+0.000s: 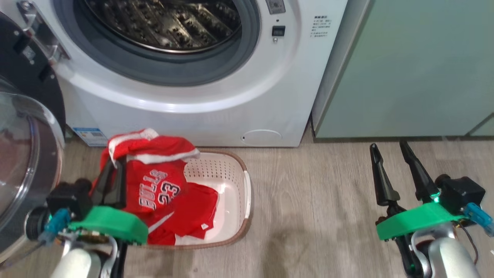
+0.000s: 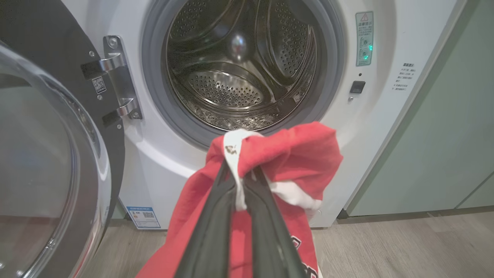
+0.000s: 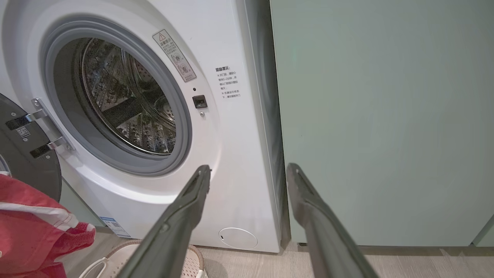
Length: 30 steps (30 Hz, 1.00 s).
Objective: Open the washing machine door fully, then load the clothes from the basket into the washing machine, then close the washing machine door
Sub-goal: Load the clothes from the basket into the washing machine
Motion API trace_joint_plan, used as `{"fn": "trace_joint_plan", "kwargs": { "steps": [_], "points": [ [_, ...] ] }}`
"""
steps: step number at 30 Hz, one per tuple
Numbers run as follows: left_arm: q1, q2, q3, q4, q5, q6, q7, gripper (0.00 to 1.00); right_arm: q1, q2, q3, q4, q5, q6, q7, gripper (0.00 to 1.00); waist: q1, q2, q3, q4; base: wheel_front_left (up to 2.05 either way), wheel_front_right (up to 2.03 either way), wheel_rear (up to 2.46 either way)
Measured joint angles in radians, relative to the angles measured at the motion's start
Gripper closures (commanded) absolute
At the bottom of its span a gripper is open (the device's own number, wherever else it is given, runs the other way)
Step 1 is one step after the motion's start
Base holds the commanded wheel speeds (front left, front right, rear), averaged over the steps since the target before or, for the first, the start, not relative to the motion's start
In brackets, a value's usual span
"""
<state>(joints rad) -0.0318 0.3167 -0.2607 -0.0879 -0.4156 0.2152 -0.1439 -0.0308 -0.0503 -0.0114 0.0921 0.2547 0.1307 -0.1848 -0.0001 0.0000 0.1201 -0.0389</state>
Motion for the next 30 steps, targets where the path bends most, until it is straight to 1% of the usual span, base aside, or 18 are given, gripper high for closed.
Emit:
{"fn": "trace_joint_plan", "kwargs": {
  "steps": [3, 6, 14, 17, 24, 30],
  "points": [
    [-0.046, 0.000, 0.002, 0.009, -0.010, -0.002, 0.000, 1.00, -0.004, 0.000, 0.006, -0.016, 0.000, 0.000, 0.000, 0.00, 0.0000, 0.0000, 0.030, -0.004, 0.00, 0.00, 0.00],
    [-0.120, 0.002, 0.008, 0.027, -0.011, -0.013, -0.003, 1.00, -0.023, 0.000, 0.017, -0.034, 0.000, 0.000, 0.000, 0.00, 0.0001, 0.0000, 0.069, -0.011, 0.00, 0.00, 0.00],
    [-0.364, 0.036, 0.047, 0.138, -0.044, -0.065, 0.017, 1.00, -0.106, 0.000, 0.044, -0.075, 0.002, 0.000, -0.016, 0.00, 0.0003, 0.0000, 0.203, -0.051, 0.00, 0.00, 0.00],
    [-0.469, 0.052, 0.054, 0.205, -0.059, -0.093, 0.053, 1.00, -0.126, 0.000, 0.060, -0.075, 0.015, 0.000, -0.028, 0.00, 0.0003, 0.0000, 0.256, -0.074, 0.00, 0.00, 0.00],
    [-0.715, 0.102, 0.055, 0.398, -0.094, -0.164, 0.191, 1.00, -0.187, 0.000, 0.104, -0.061, 0.066, 0.000, -0.060, 0.00, 0.0004, -0.0001, 0.366, -0.150, 0.00, 0.00, 0.00],
    [-0.915, 0.138, 0.046, 0.533, -0.105, -0.198, 0.327, 1.00, -0.231, 0.000, 0.143, -0.052, 0.118, 0.000, -0.068, 0.00, 0.0003, -0.0001, 0.447, -0.226, 0.00, 0.00, 0.00]
  ]
}}
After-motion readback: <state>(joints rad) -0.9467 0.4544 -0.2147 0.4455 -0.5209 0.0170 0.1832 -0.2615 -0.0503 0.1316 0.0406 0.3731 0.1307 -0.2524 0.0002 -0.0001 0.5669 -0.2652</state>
